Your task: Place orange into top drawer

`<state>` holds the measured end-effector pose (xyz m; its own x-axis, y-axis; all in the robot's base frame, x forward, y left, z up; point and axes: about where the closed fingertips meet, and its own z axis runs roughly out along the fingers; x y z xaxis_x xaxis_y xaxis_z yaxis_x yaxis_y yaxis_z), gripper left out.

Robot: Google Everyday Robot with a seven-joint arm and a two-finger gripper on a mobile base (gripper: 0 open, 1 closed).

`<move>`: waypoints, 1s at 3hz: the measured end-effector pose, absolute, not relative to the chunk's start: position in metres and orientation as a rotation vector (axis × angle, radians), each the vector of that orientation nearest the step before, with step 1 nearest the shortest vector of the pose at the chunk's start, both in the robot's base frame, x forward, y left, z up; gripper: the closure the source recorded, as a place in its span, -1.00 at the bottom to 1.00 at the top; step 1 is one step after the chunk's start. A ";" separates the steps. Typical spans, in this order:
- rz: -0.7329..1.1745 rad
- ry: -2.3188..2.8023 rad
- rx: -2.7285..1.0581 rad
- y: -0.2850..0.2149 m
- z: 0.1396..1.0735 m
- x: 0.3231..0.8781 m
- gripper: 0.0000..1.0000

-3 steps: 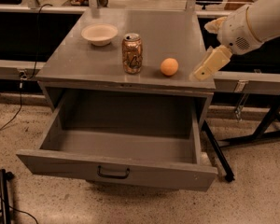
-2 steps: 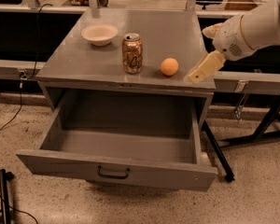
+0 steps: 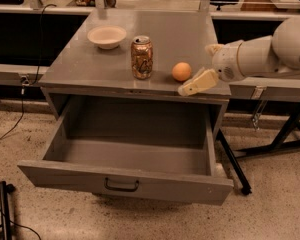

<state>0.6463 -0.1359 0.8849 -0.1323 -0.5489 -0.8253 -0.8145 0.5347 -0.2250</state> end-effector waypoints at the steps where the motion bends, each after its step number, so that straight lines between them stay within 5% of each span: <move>1: 0.385 1.799 -1.063 -0.118 0.860 0.665 -1.00; 2: 0.418 1.792 -0.977 -0.114 0.844 0.680 -1.00; 3: 0.451 1.772 -0.903 -0.114 0.838 0.689 -0.65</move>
Offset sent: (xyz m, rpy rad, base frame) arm 0.0540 0.0185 -0.0591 0.2258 -0.0077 -0.1355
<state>0.6887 -0.1140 0.8377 -0.1665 -0.3613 -0.9175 -0.7557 0.6445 -0.1167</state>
